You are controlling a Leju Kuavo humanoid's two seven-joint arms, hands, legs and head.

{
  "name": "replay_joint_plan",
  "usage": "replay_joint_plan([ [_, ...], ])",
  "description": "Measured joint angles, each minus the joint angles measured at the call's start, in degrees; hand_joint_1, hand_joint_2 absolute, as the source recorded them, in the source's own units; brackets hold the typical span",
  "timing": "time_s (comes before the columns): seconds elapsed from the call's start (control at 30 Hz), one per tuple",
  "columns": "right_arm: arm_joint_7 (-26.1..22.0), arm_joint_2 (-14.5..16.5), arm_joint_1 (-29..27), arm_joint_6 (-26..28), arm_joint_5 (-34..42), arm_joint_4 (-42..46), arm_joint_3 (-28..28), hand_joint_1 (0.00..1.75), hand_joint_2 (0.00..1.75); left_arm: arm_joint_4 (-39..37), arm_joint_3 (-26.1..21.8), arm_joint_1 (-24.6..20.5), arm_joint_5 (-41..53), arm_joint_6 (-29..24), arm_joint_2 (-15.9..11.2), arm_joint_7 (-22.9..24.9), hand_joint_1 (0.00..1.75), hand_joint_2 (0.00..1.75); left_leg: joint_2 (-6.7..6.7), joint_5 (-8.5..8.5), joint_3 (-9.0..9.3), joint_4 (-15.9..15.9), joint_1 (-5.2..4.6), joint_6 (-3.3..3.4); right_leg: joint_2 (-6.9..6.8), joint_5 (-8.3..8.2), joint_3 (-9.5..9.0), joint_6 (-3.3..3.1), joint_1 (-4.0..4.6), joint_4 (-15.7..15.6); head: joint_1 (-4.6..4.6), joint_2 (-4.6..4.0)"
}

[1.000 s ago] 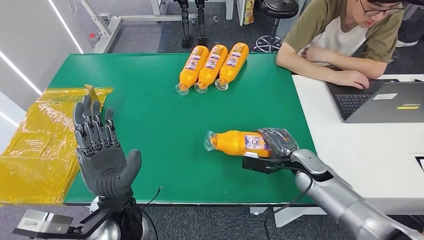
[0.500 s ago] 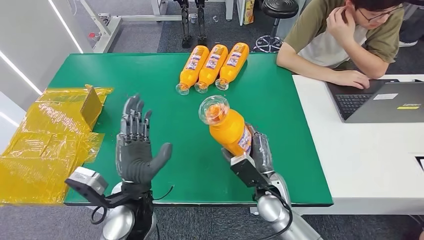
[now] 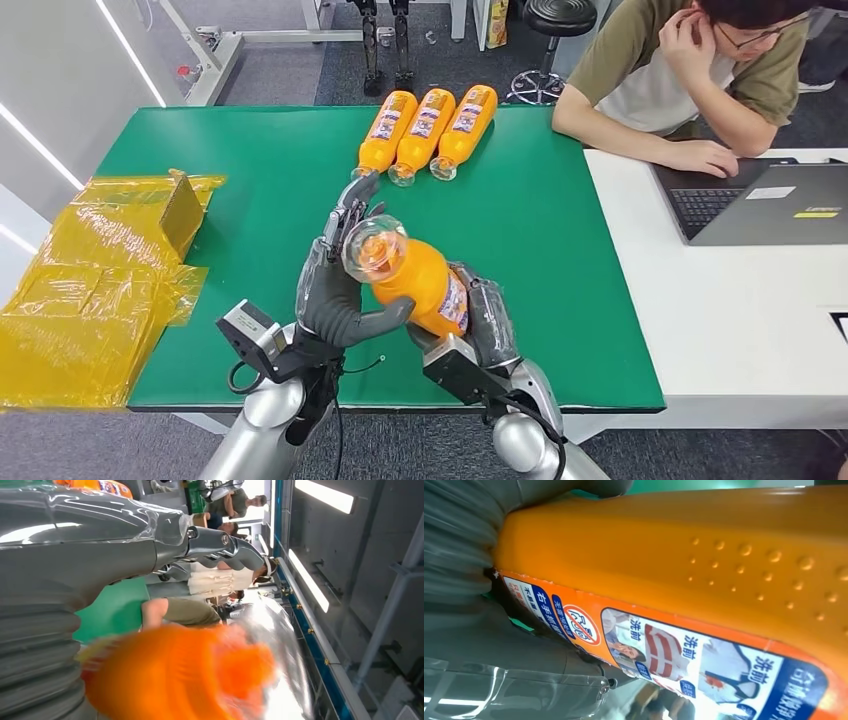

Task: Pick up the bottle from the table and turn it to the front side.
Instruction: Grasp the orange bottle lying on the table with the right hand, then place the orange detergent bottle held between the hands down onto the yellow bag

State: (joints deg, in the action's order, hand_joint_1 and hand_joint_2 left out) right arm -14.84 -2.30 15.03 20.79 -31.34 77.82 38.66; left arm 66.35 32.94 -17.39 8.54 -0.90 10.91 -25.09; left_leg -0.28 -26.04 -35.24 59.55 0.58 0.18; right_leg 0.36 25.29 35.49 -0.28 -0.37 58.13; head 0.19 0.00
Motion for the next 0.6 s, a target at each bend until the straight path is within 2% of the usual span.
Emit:
replay_joint_plan([
  [0.1,1.1,-0.1,0.3,-4.2,-2.1,-0.1,0.1,1.70,1.75,-1.1,0.0,-0.8,-0.9,-0.2,0.0,-0.9,0.00,1.75,-0.01,0.00,-0.01,0.0,0.00,0.00,-0.01,0.00,0.00,0.00,0.00,0.0,-0.01,0.00],
  [0.3,1.0,-0.2,2.6,-8.7,-3.0,-1.7,0.1,1.70,1.75,-1.7,0.0,-1.2,-2.2,-1.6,-0.2,-1.8,0.00,1.75,0.00,0.00,-0.02,0.0,0.00,0.00,-0.01,0.00,0.00,0.00,0.00,0.0,0.01,0.00],
  [0.43,0.5,-0.2,4.0,-10.3,-3.7,-3.1,0.1,1.65,1.75,-1.8,0.0,-0.9,-2.1,-2.4,-0.5,-1.8,1.75,1.75,-0.01,0.00,-0.02,0.0,0.00,0.00,-0.02,0.00,-0.01,0.00,0.00,0.0,0.01,0.00],
  [0.6,-0.5,-0.2,5.4,-10.8,-4.2,-4.5,0.1,1.58,1.75,-1.5,0.0,-0.2,-0.7,-2.4,-0.6,-1.9,1.75,1.75,-0.02,0.00,-0.03,0.0,0.00,0.00,-0.02,0.00,-0.01,0.00,0.00,0.0,0.01,0.00],
])
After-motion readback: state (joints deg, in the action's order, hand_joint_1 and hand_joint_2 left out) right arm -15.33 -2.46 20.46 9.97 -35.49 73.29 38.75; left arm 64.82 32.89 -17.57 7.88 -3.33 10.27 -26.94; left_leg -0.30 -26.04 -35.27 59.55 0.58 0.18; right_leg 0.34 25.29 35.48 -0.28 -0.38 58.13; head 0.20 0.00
